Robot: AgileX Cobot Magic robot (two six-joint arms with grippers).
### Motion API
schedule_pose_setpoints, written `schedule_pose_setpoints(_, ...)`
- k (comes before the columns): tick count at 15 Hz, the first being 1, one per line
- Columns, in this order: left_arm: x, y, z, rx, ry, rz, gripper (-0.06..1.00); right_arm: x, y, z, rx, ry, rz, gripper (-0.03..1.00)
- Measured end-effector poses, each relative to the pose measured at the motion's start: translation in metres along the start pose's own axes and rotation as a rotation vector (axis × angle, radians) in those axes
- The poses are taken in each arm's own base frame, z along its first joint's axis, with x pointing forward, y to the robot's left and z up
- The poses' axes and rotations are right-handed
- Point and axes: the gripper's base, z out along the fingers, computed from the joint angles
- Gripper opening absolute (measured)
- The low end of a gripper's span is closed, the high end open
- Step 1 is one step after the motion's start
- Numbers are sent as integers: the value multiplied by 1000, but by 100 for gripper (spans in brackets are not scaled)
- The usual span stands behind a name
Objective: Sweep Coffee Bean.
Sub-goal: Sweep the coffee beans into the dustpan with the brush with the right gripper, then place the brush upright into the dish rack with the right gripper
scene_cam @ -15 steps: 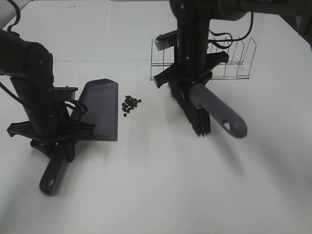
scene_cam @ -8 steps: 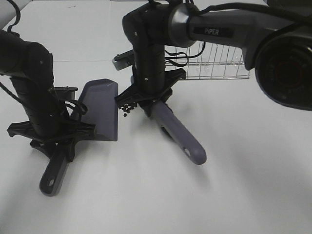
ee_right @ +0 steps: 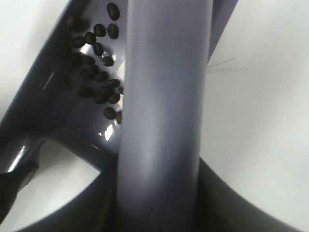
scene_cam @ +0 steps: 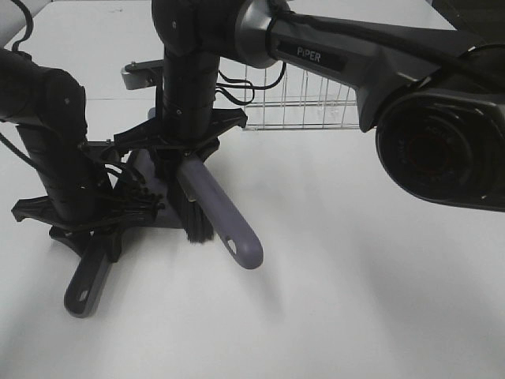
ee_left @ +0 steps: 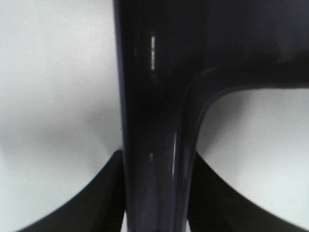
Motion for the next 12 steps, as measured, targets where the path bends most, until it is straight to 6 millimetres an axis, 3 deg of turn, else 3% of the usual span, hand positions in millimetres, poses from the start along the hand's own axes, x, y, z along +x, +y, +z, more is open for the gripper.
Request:
schedule_pose_setpoints(4,0,0,0,0,0,1,32,-20,1,-39,13,-125,-11,27)
schedule_pose_setpoints(7,0,0,0,1,0,1,32,-27,-13,-64,139,-200,-44,27)
schedule_pose_setpoints(9,0,0,0,1,0,2,32,-31,-35,-83,189,-237,-34,27)
schedule_pose_setpoints(12,0,0,0,1,0,3,32,-36,-91,-123,225,-298,56,27)
